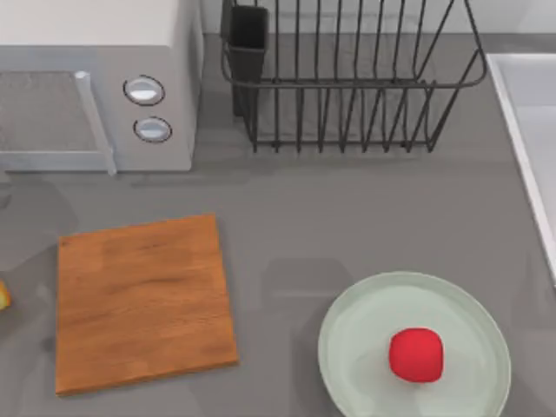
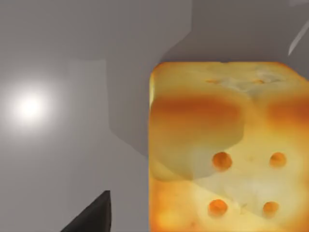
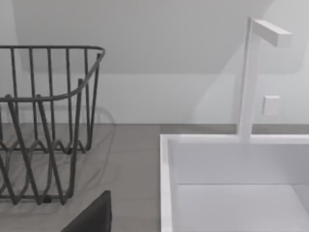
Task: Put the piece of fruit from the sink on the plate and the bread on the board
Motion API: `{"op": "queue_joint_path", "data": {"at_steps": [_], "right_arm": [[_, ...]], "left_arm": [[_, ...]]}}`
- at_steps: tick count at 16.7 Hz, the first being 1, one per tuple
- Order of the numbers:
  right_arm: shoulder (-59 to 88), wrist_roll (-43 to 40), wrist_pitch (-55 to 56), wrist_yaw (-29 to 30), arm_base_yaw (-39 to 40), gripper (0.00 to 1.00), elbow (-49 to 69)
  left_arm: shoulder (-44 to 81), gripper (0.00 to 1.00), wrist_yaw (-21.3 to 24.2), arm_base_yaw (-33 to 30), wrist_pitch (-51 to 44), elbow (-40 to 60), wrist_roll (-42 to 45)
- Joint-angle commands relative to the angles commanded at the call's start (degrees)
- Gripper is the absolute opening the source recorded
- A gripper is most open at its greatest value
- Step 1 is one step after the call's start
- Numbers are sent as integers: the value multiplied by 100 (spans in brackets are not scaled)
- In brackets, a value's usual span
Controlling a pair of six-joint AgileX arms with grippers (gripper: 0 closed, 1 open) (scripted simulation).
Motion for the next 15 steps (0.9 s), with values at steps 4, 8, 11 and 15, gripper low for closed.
{"op": "queue_joint_path", "data": {"at_steps": [4,8,11,15], "right_arm": [[0,0,0,0,0,100,0],[0,0,0,0,0,100,0],[0,0,0,0,0,100,0],[0,0,0,0,0,100,0]], "left_arm": [[24,100,0,4,-16,24,19],[123,100,0,-11,227,-145,8],[398,100,1,0,916,-500,24],[698,100,2,15,1567,-881,41]]}}
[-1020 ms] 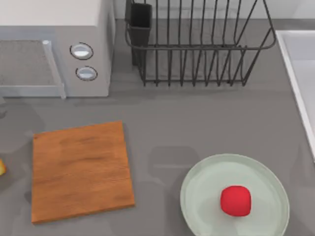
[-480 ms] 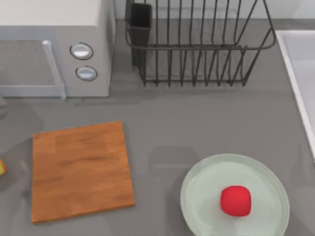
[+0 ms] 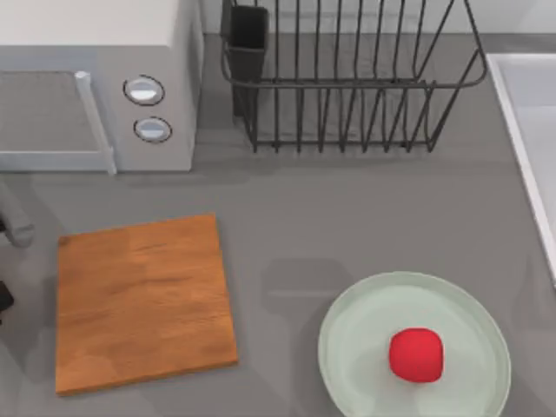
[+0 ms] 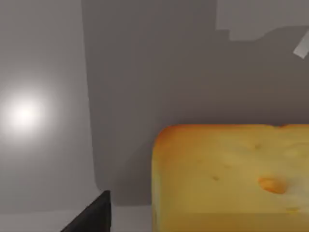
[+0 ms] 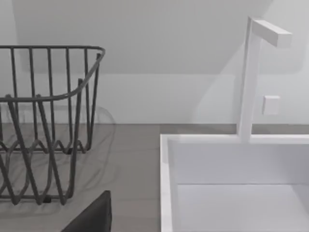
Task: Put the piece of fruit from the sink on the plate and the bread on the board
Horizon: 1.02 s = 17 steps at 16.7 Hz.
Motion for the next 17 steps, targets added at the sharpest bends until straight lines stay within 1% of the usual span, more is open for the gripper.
{"op": "queue_joint_path", "data": {"at_steps": [4,17], "right_arm": [[0,0,0,0,0,100,0],[0,0,0,0,0,100,0]], "left_arm": [[8,100,0,0,15,-11,0],[8,2,0,0,15,-11,0]]}}
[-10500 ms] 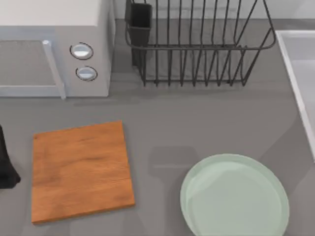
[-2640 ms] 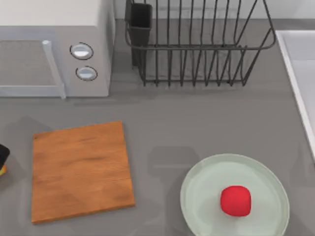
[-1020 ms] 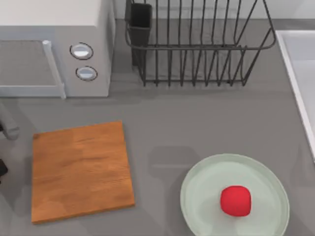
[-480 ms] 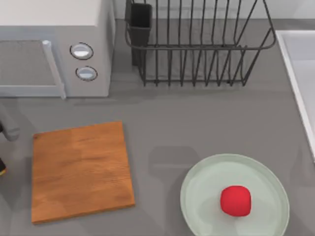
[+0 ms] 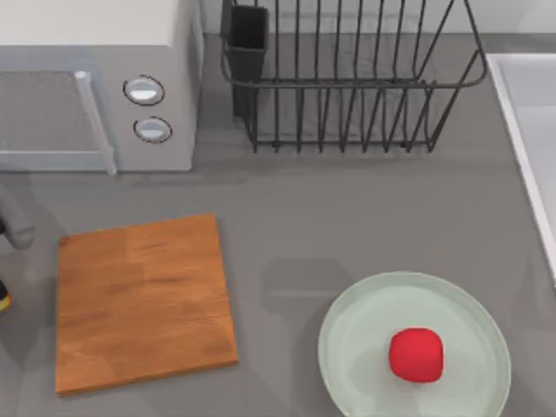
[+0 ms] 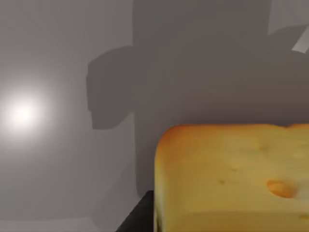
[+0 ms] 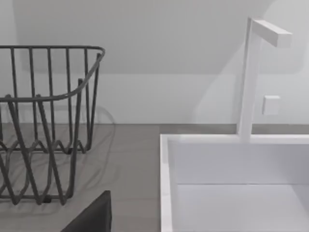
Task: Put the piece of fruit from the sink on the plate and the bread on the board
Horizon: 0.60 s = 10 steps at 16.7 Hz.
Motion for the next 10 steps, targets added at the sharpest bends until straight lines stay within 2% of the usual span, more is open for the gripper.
{"op": "queue_joint_path", "data": {"at_steps": [10], "right_arm": [[0,0,0,0,0,100,0]], "left_arm": [[-17,0,2,-8,-19,17,4]]}}
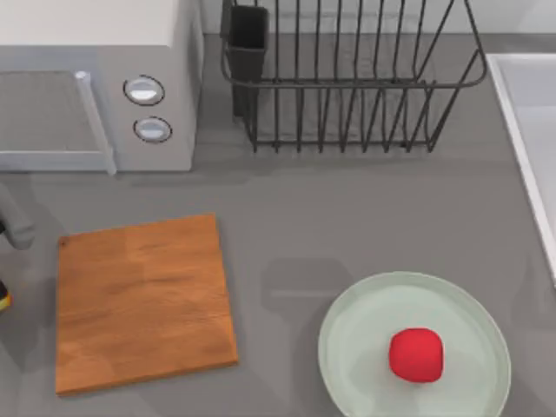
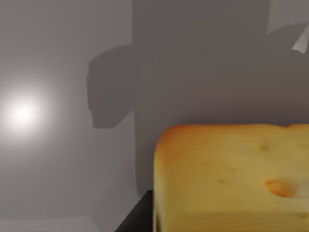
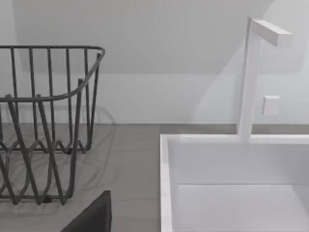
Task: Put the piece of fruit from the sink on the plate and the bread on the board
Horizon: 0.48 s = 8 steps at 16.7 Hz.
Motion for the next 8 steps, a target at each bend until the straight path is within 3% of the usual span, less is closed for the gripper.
{"op": "queue_joint_path", "data": {"at_steps": [3,8], "right_arm": [[0,0,0,0,0,100,0],[0,0,0,0,0,100,0]], "left_arm": [[-123,0,0,19,-412,312,2],[-619,0,-2,-7,-1878,1150,-2]]}}
